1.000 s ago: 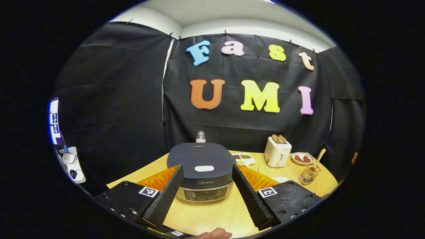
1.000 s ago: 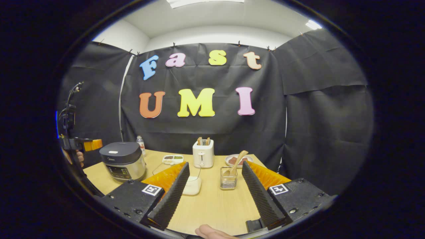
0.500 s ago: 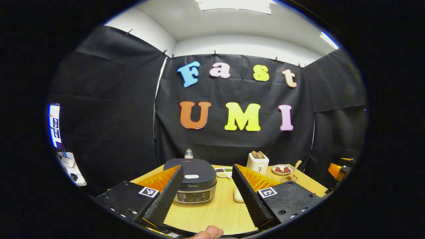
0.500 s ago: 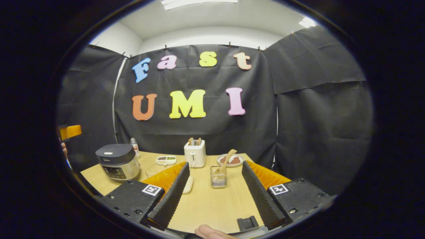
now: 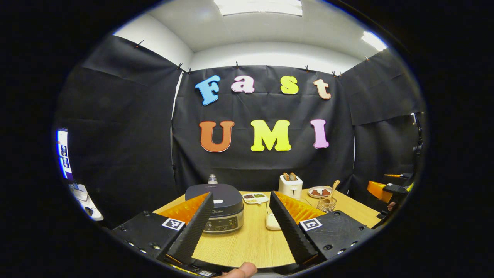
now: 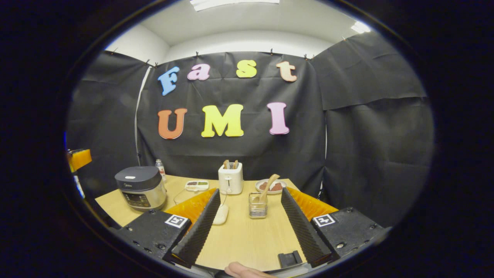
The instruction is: Close the left gripper, press the button to open the rice cooker; take a wooden spoon from the chopstick holder with the right hand, scoop a spoonful of rice and pour it into the rice cooker, then put the wooden spoon back into the chopstick holder.
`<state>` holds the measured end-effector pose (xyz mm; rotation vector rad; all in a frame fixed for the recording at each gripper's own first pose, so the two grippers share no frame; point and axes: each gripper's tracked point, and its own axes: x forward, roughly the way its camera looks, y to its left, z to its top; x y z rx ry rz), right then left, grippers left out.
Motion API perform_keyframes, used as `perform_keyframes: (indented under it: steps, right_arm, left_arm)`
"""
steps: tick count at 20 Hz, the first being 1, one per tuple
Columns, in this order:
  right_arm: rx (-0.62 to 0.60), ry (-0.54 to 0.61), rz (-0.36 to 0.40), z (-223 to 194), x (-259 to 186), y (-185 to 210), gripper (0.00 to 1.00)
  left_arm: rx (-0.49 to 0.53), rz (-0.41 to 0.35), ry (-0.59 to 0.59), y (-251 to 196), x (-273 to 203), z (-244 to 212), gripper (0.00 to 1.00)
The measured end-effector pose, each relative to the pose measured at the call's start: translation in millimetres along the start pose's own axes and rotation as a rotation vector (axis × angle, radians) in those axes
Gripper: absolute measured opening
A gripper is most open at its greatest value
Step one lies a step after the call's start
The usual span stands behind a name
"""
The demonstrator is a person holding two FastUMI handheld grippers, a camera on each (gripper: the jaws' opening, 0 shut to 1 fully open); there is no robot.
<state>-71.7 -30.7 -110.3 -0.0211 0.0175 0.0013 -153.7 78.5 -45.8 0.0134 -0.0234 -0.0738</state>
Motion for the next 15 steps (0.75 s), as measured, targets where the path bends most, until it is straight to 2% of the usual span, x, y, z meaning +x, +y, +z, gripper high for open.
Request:
perform_keyframes:
  steps: [1, 5, 6, 7, 9, 11, 15]
  right_arm:
    - [-0.002, 0.001, 0.0, -1, 0, 0, 1.0]
    - [-0.011, 0.003, -0.006, 1, -1, 0, 1.0]
    - [-0.014, 0.001, -0.009, 3, -2, 0, 1.0]
    - [-0.014, 0.0, -0.009, 5, -2, 0, 1.0]
    - [-0.01, -0.007, -0.005, 10, -4, 1, 0.96]
    - [-0.013, -0.017, -0.006, 15, -7, 2, 1.0]
    - [-0.014, -0.03, -0.001, 20, -10, 6, 1.0]
  left_arm:
    - [0.001, -0.001, 0.006, 0, 1, -2, 0.93]
    - [-0.02, 0.002, 0.036, 6, 6, -11, 0.93]
    - [-0.026, -0.001, 0.038, 7, 7, -11, 0.84]
    - [-0.028, 0.0, 0.039, 9, 8, -11, 0.93]
    - [-0.031, 0.002, 0.035, 11, 9, -10, 0.93]
    - [-0.022, 0.009, 0.029, 13, 10, -7, 0.93]
    - [0.01, -0.007, 0.021, 4, 12, 0, 0.94]
